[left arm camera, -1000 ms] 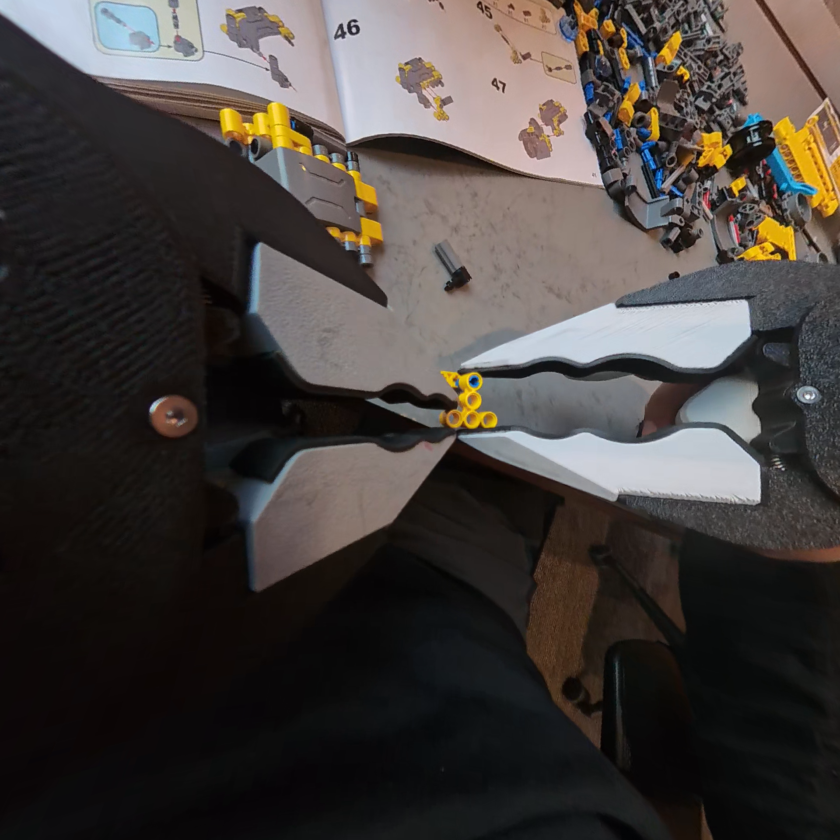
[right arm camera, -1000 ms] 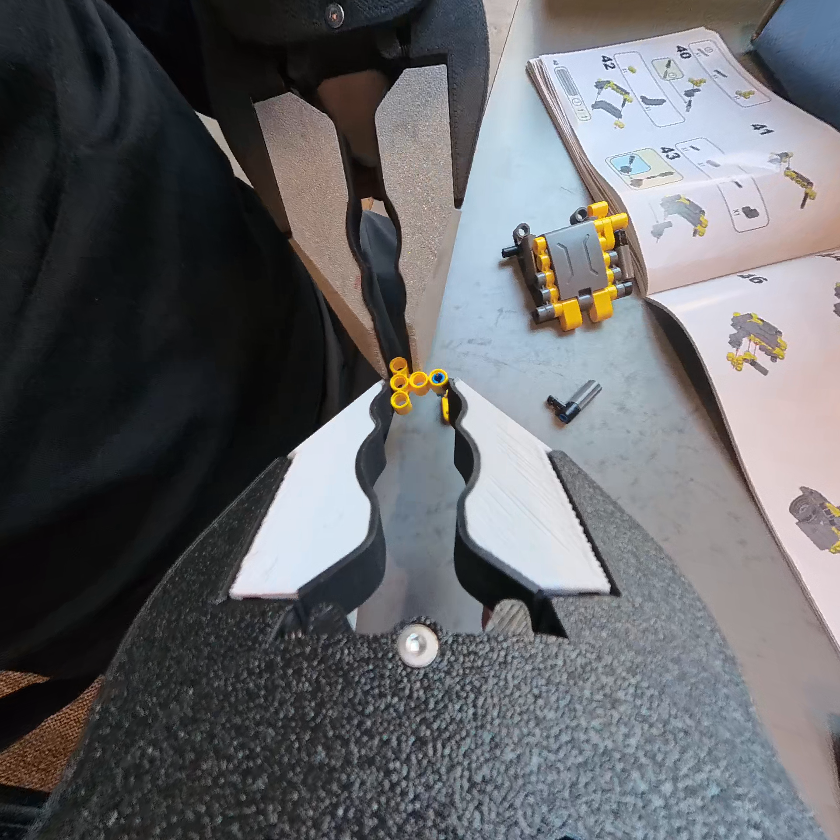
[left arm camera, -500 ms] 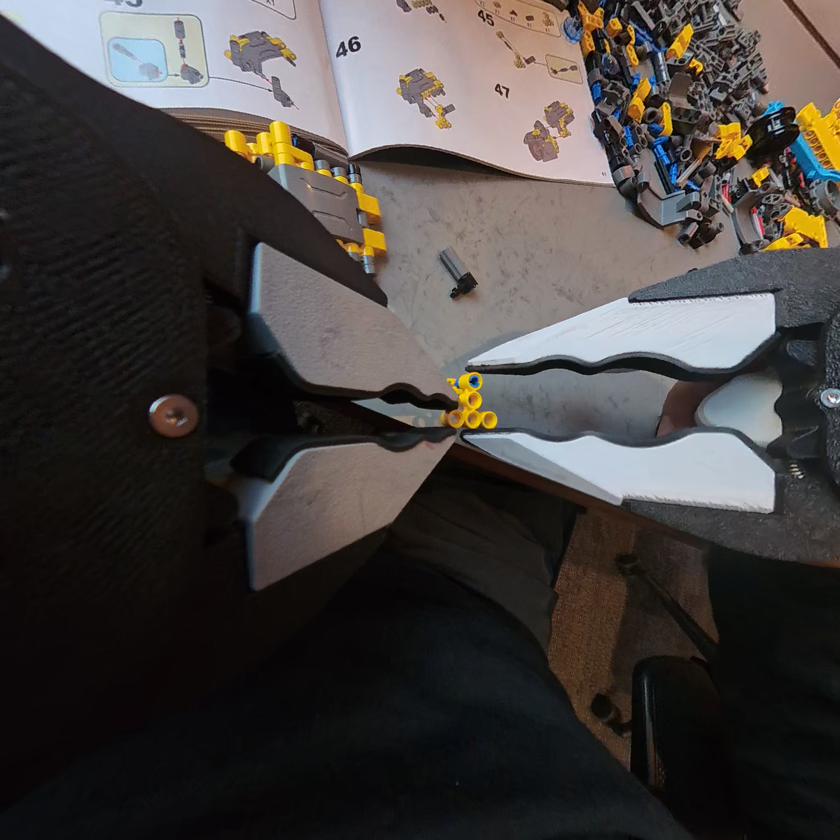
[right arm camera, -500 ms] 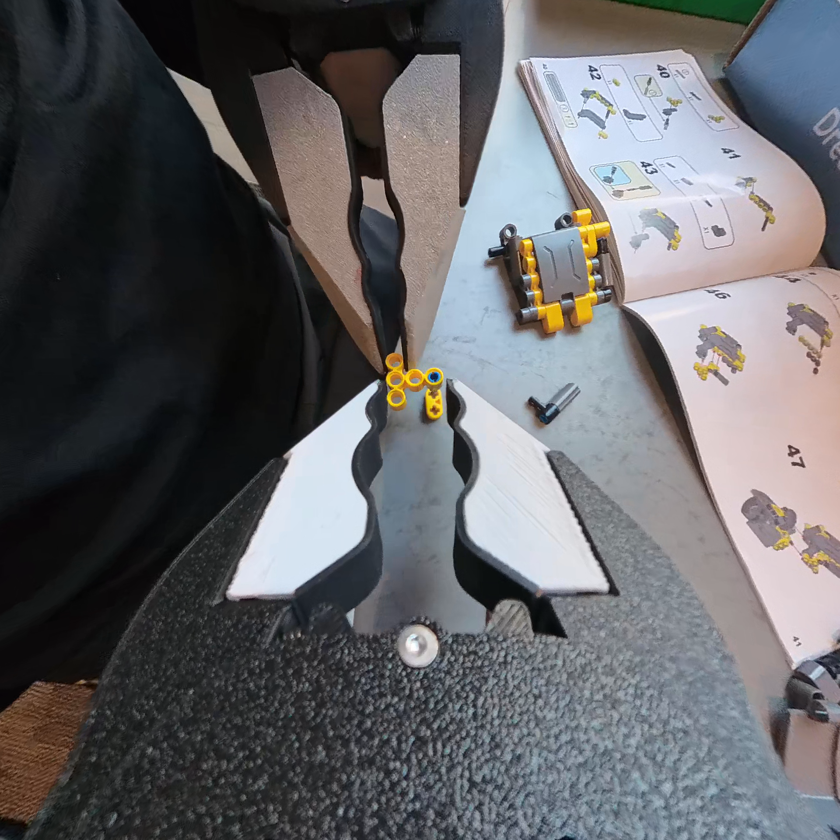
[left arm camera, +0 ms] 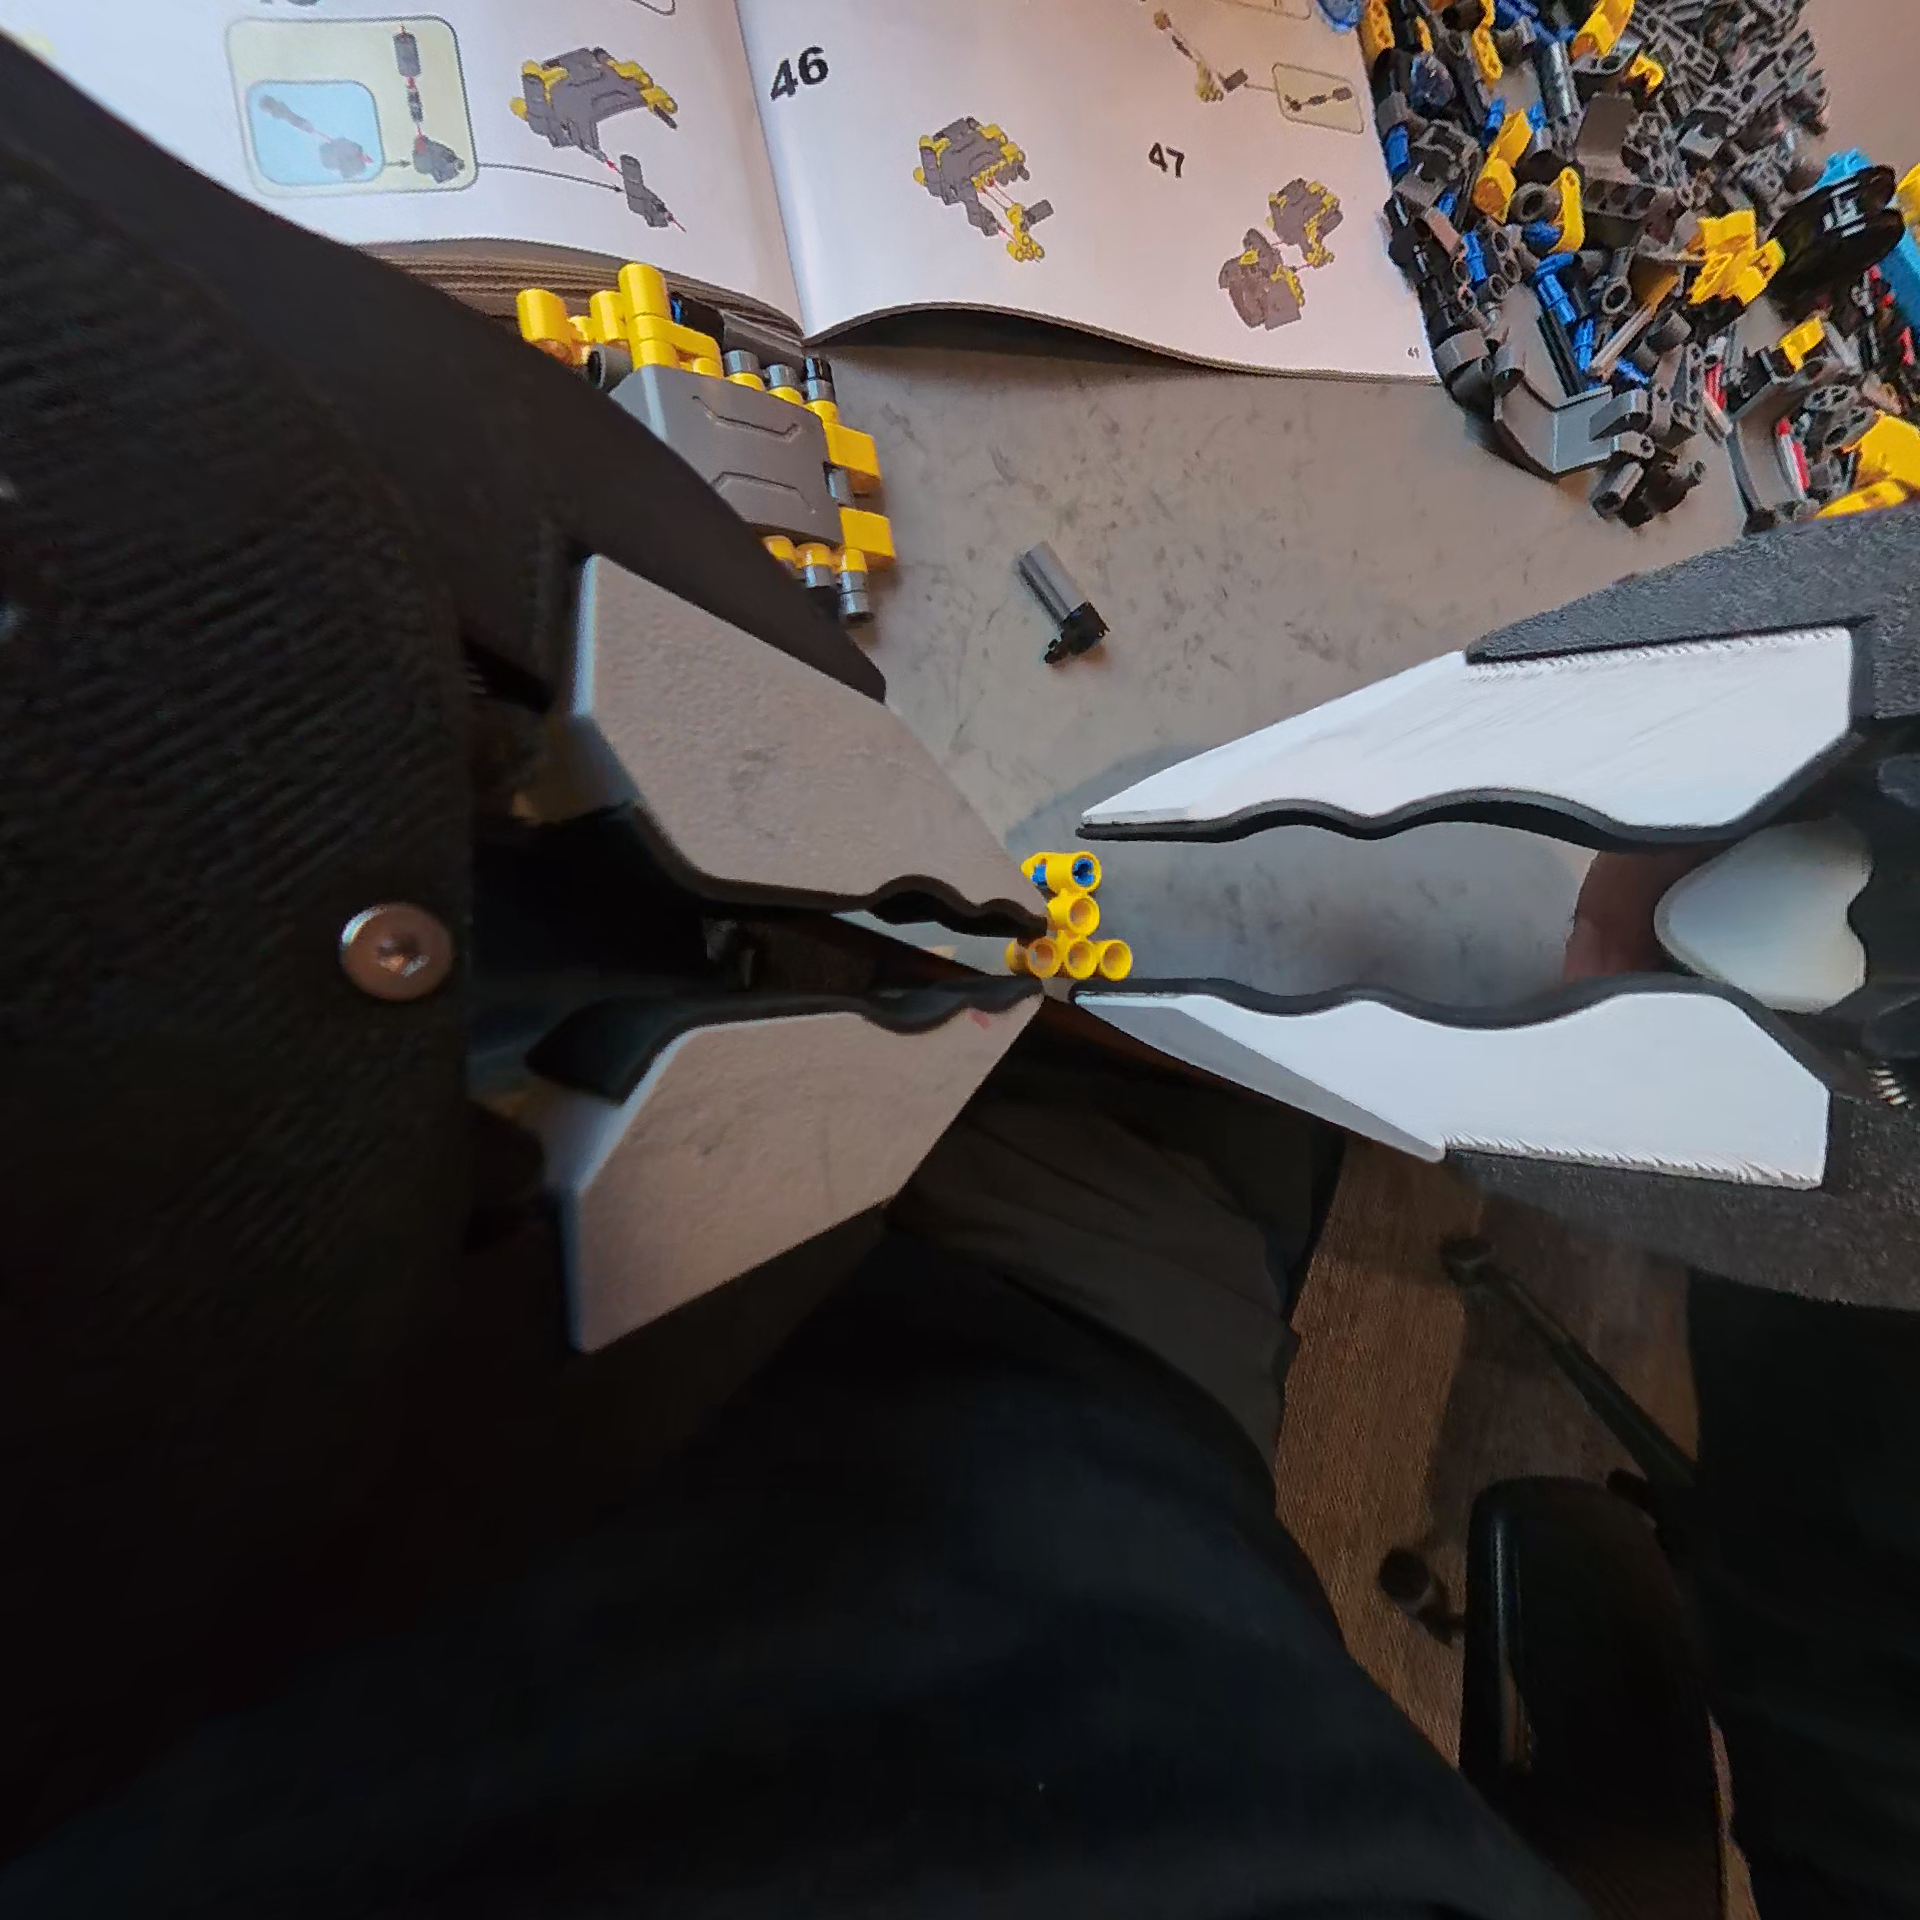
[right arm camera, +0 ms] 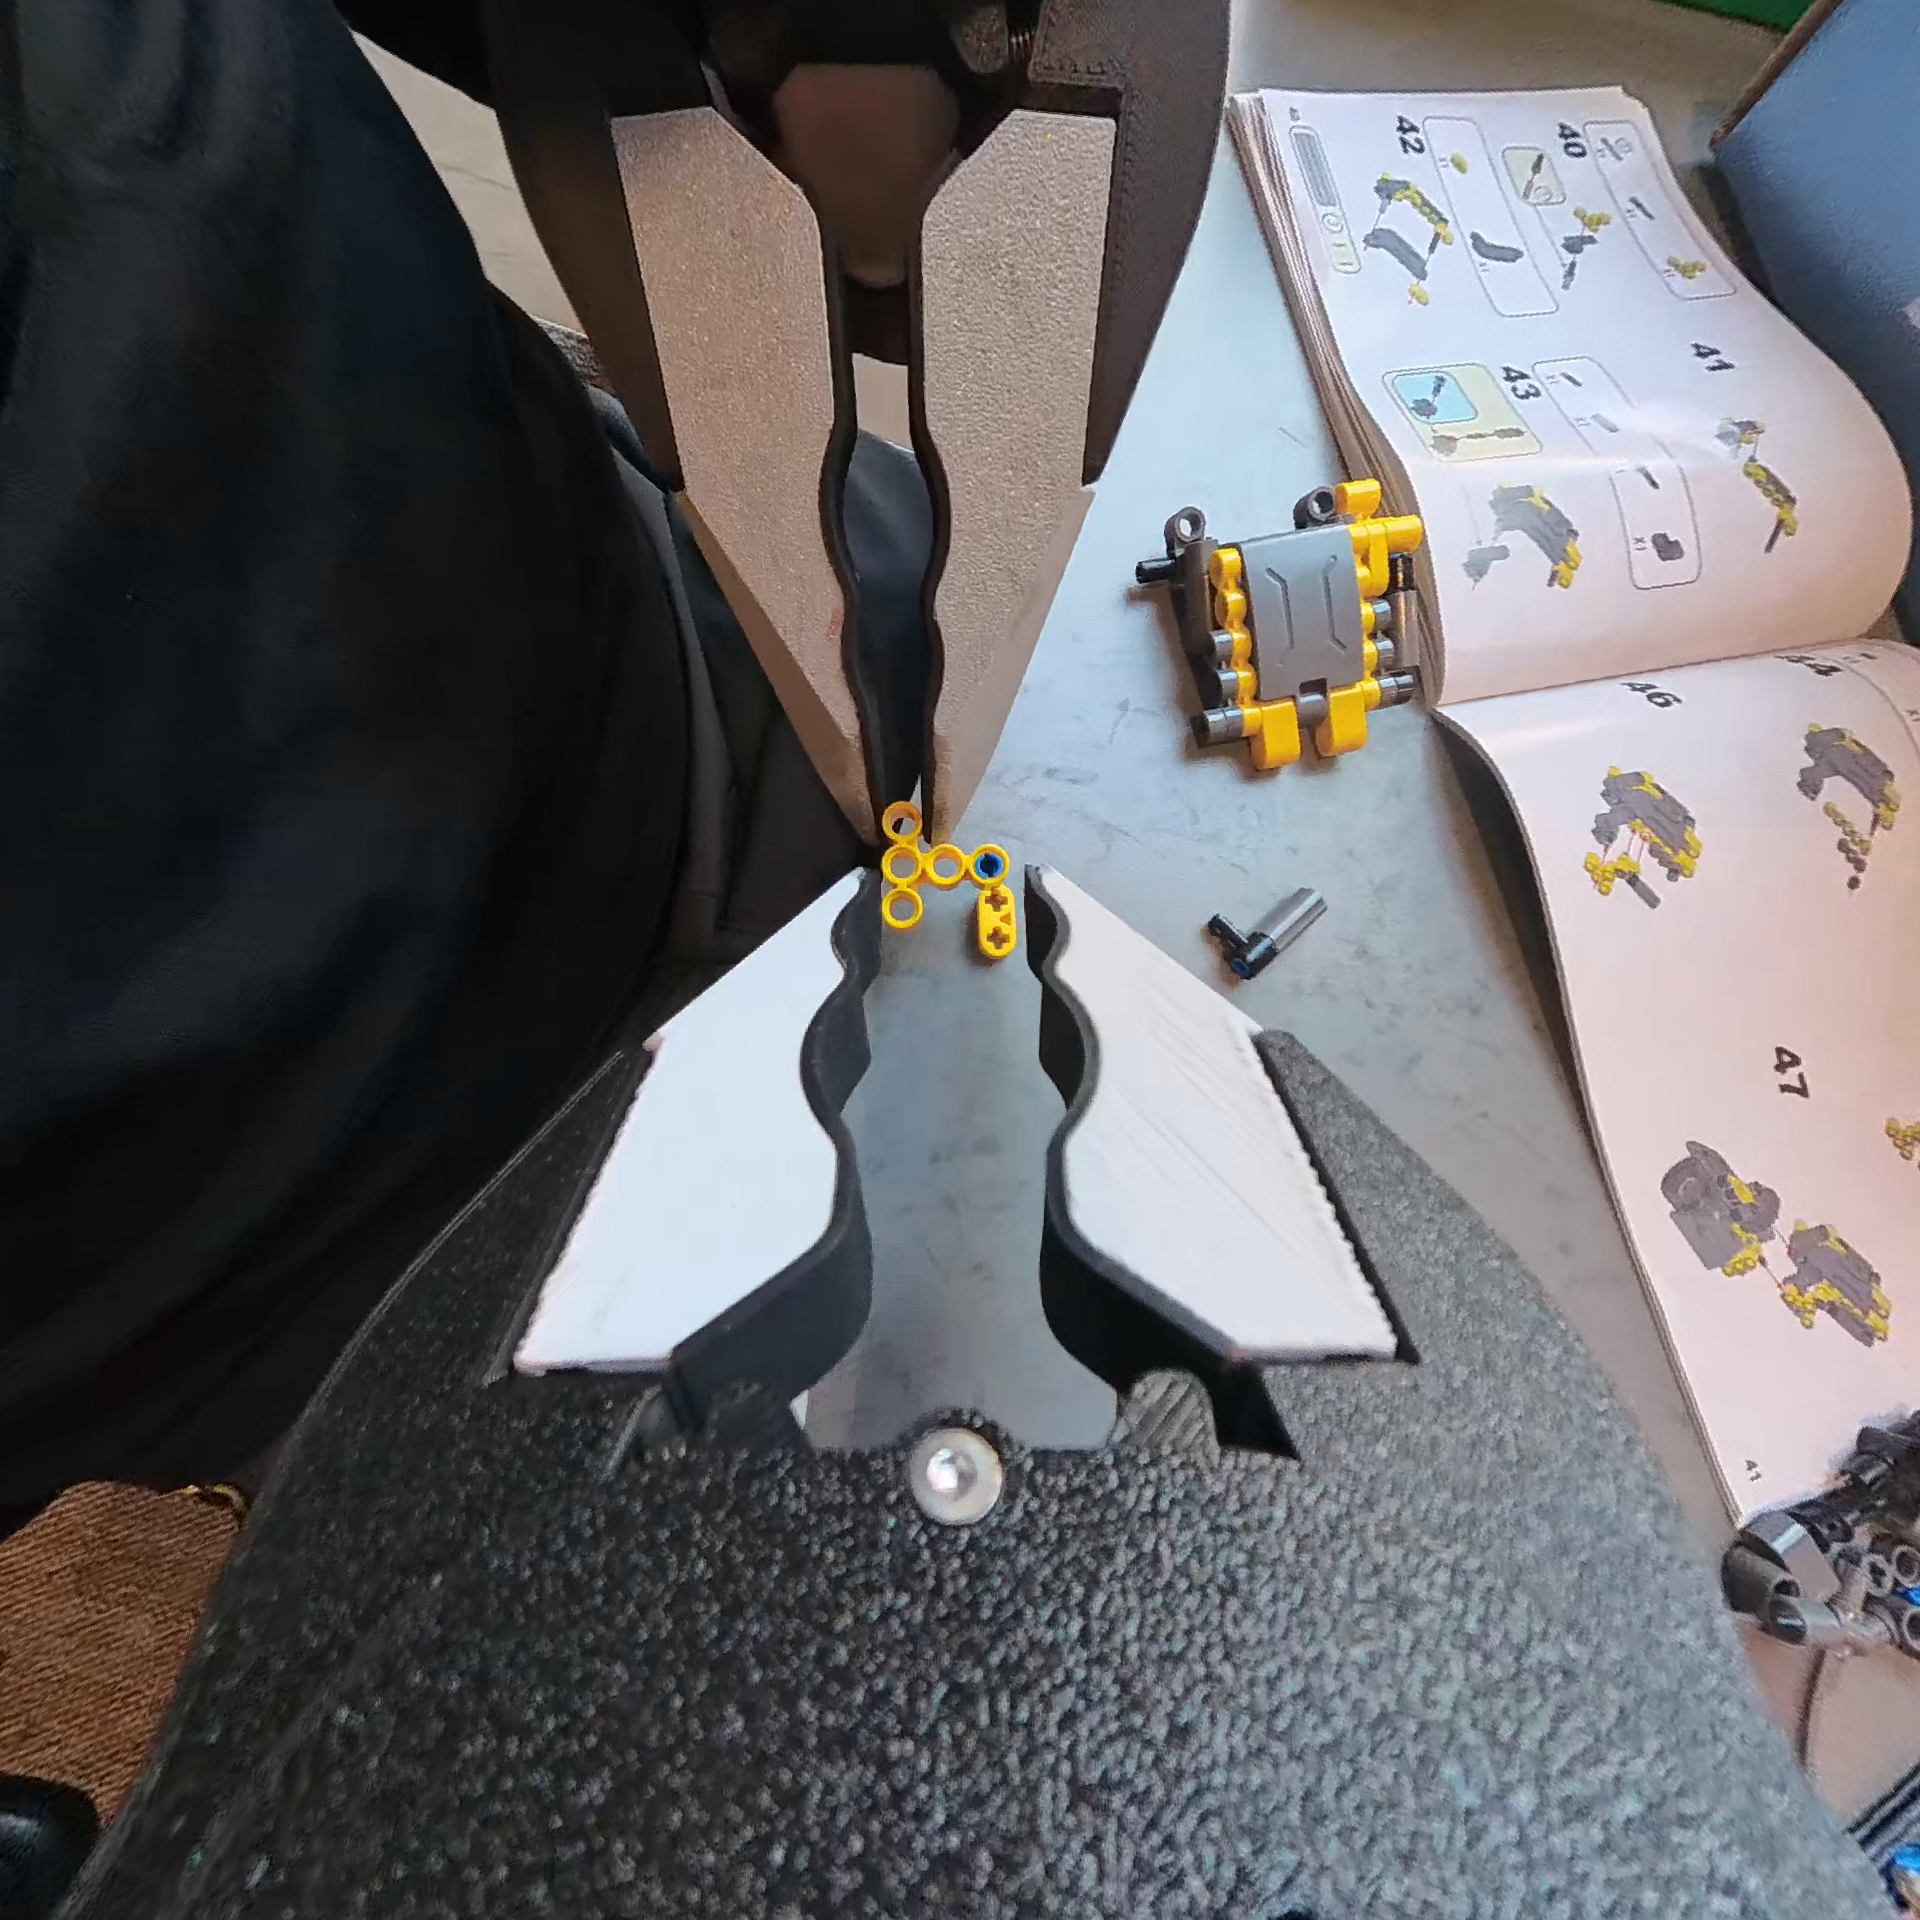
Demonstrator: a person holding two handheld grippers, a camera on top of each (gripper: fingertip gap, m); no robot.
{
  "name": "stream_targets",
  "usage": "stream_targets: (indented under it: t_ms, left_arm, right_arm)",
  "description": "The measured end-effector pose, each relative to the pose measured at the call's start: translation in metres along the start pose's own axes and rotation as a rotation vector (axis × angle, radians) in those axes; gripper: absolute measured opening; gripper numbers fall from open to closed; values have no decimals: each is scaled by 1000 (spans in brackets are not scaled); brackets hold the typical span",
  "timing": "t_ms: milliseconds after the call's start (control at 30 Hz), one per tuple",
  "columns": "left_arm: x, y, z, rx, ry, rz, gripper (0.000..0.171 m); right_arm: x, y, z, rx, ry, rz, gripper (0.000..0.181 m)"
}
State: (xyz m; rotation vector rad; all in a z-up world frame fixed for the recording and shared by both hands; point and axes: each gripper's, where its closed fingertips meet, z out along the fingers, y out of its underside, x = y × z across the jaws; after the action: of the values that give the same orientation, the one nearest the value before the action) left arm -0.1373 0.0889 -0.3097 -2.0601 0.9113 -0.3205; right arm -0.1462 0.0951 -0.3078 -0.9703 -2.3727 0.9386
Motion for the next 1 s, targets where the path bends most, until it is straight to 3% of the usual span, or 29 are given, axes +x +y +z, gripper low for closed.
stream_targets:
  t_ms: [1000]
  left_arm:
    - [-5,0,2,19,46,-86,5]
  right_arm:
    - [3,3,3,-35,-18,4,23]
